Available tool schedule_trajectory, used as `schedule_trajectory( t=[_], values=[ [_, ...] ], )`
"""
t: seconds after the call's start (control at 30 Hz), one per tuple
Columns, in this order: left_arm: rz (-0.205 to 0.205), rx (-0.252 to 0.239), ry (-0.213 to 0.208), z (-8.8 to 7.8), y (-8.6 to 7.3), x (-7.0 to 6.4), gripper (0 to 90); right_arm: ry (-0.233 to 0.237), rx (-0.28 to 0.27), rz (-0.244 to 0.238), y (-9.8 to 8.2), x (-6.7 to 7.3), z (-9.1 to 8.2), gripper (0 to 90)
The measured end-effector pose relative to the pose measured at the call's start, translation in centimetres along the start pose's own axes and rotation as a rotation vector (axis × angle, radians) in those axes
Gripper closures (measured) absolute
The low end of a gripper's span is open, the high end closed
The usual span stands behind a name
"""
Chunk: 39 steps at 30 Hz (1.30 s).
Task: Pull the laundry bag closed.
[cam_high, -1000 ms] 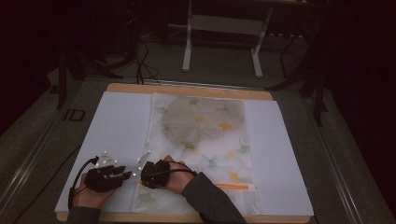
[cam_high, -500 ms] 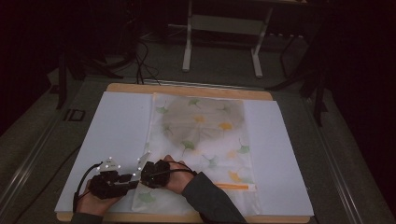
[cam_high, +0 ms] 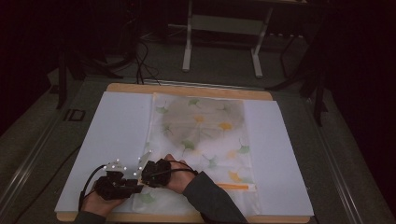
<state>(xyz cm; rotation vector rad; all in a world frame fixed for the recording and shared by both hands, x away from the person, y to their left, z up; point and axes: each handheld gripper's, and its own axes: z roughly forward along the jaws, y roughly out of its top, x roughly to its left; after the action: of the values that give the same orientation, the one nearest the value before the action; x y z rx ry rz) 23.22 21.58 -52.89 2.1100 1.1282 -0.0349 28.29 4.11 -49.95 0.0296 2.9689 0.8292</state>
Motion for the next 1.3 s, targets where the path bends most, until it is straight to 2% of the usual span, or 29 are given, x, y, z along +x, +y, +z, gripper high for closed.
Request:
schedule_trajectory(
  t=[0.27, 0.3, 0.43, 1.3],
  values=[
    [-0.005, 0.028, -0.038, 0.8, 0.5, 0.0, 71.1, 0.003, -0.003, -0.013, 0.0, 0.0, -0.2, 84.6],
    [-0.006, 0.034, -0.05, 0.9, 0.4, 0.1, 77.8, 0.0, -0.002, -0.01, -0.1, 0.0, -0.3, 84.6],
    [-0.008, 0.036, -0.059, 0.9, 0.4, 0.1, 84.3, 0.001, -0.003, -0.019, -0.2, -0.1, -0.3, 84.7],
    [-0.004, 0.017, -0.067, 0.6, 0.4, -0.1, 88.1, 0.014, 0.008, -0.005, -1.5, 0.0, 0.4, 85.1]
  ],
)
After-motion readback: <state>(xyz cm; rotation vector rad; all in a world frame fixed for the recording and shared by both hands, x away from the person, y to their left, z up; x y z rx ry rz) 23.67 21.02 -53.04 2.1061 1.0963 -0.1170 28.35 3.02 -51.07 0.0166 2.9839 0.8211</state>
